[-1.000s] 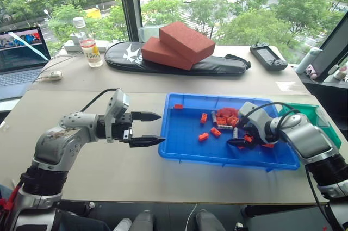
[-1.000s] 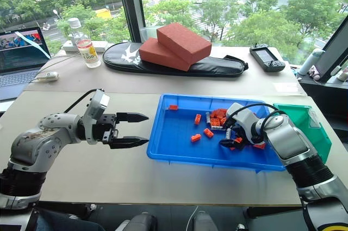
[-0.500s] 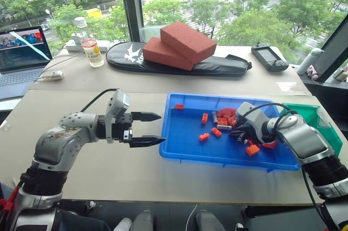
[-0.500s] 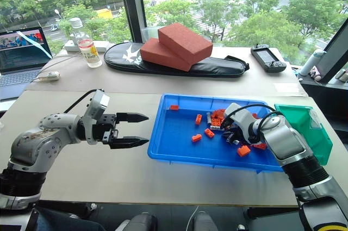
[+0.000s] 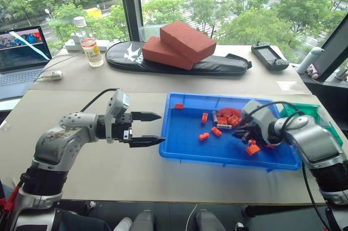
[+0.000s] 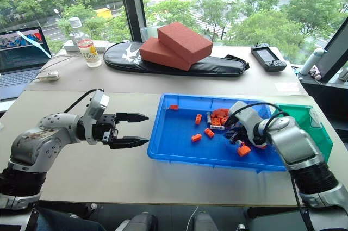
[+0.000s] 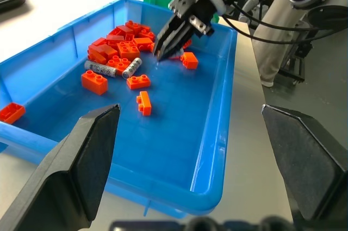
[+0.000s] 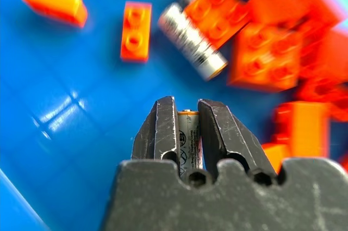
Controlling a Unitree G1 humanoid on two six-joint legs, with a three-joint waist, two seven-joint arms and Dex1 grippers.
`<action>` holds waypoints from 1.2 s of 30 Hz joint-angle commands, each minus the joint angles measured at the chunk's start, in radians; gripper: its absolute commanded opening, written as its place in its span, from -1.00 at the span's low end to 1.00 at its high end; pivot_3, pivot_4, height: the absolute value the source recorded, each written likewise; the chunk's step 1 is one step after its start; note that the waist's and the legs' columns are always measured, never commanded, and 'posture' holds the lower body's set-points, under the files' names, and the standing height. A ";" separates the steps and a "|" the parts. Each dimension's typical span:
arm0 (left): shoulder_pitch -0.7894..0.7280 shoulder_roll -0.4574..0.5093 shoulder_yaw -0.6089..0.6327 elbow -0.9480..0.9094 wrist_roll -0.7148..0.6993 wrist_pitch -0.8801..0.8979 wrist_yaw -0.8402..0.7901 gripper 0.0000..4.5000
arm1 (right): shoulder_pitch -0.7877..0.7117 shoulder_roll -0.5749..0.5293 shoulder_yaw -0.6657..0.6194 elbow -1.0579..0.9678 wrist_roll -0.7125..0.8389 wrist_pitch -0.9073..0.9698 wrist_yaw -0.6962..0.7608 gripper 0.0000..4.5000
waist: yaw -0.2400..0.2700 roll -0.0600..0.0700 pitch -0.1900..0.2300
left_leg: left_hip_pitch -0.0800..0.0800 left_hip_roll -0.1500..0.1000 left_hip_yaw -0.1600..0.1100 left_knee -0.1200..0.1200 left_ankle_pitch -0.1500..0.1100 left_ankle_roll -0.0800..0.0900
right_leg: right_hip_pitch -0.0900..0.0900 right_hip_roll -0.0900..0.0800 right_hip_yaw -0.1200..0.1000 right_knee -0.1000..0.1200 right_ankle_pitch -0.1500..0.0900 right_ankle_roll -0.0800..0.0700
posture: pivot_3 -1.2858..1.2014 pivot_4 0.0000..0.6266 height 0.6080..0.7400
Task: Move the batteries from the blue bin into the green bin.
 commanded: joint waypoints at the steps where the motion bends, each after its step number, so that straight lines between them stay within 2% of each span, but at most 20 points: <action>1: -0.014 -0.002 0.004 -0.012 0.000 -0.021 -0.009 1.00 | 0.081 -0.037 -0.058 0.072 -0.062 -0.041 -0.067 -0.89 | -0.001 0.000 0.000 | 0.000 0.000 0.000 0.000 0.000 0.000 | 0.000 0.000 0.000 0.000 0.000 0.000 | 0.03 -0.52 1.00; 6: -0.022 -0.006 -0.004 -0.009 0.001 -0.019 -0.009 1.00 | 0.143 0.003 -0.083 0.139 -0.091 -0.093 -0.157 -0.89 | -0.017 0.001 0.000 | 0.001 0.000 0.002 0.000 0.000 0.000 | -0.001 0.000 0.001 0.001 0.000 0.000 | 0.03 -0.52 1.00; 8: -0.024 -0.006 -0.004 -0.008 0.001 -0.018 -0.010 1.00 | 0.136 0.018 -0.089 0.148 -0.090 -0.111 -0.180 -0.45 | -0.027 0.002 -0.001 | 0.001 0.001 0.002 0.000 0.000 0.000 | -0.001 0.001 0.002 0.001 0.000 0.000 | 0.03 -0.52 1.00; 9: -0.024 -0.005 -0.004 -0.008 0.001 -0.017 -0.011 1.00 | 0.129 0.025 -0.093 0.151 -0.087 -0.119 -0.189 -0.35 | -0.030 0.002 -0.001 | 0.001 0.001 0.002 0.000 0.000 0.000 | -0.001 0.001 0.002 0.001 0.000 0.000 | 0.03 -0.52 1.00; 13: -0.024 0.001 0.001 -0.011 -0.002 -0.014 -0.012 1.00 | 0.084 0.033 -0.096 0.142 -0.069 -0.142 -0.198 0.28 | -0.033 0.002 -0.001 | 0.001 0.001 0.001 0.000 0.000 0.000 | 0.000 0.001 0.002 0.001 0.000 0.000 | 0.03 -0.52 1.00; 16: -0.021 0.004 0.005 -0.014 -0.004 -0.013 -0.011 1.00 | 0.039 0.046 -0.083 0.092 -0.016 -0.162 -0.145 0.69 | -0.033 0.002 -0.001 | 0.001 0.001 0.001 0.000 0.000 0.000 | 0.000 0.001 0.002 0.001 0.000 0.000 | 0.03 -0.52 1.00; 20: -0.023 0.005 0.008 -0.009 -0.001 -0.016 -0.011 1.00 | 0.063 0.053 0.034 -0.088 0.107 -0.229 0.063 0.69 | -0.033 0.002 -0.001 | 0.001 0.001 0.001 0.000 0.000 0.000 | 0.000 0.001 0.001 0.001 0.000 0.000 | 0.03 -0.52 1.00; 24: -0.024 0.004 0.008 -0.008 0.000 -0.017 -0.009 1.00 | 0.101 0.074 0.210 -0.214 0.139 -0.386 0.235 0.69 | -0.032 0.002 -0.001 | 0.001 0.001 0.000 0.000 0.000 0.000 | 0.000 0.001 0.001 0.000 0.000 0.000 | 0.03 -0.52 1.00; 30: -0.017 0.005 0.012 -0.020 -0.004 -0.014 -0.004 1.00 | 0.021 0.121 0.384 -0.053 0.041 -0.560 0.320 0.69 | -0.025 0.002 -0.001 | 0.000 0.000 0.000 0.000 0.000 0.000 | 0.000 0.000 0.001 0.000 0.000 0.000 | 0.03 -0.52 1.00; 36: 0.002 0.026 0.014 -0.040 0.013 -0.022 0.003 1.00 | -0.076 0.164 0.469 0.157 -0.051 -0.629 0.340 0.69 | -0.028 0.001 0.000 | 0.001 0.001 0.000 0.000 0.000 0.000 | -0.001 0.001 0.001 0.001 0.000 0.000 | 0.03 -0.52 1.00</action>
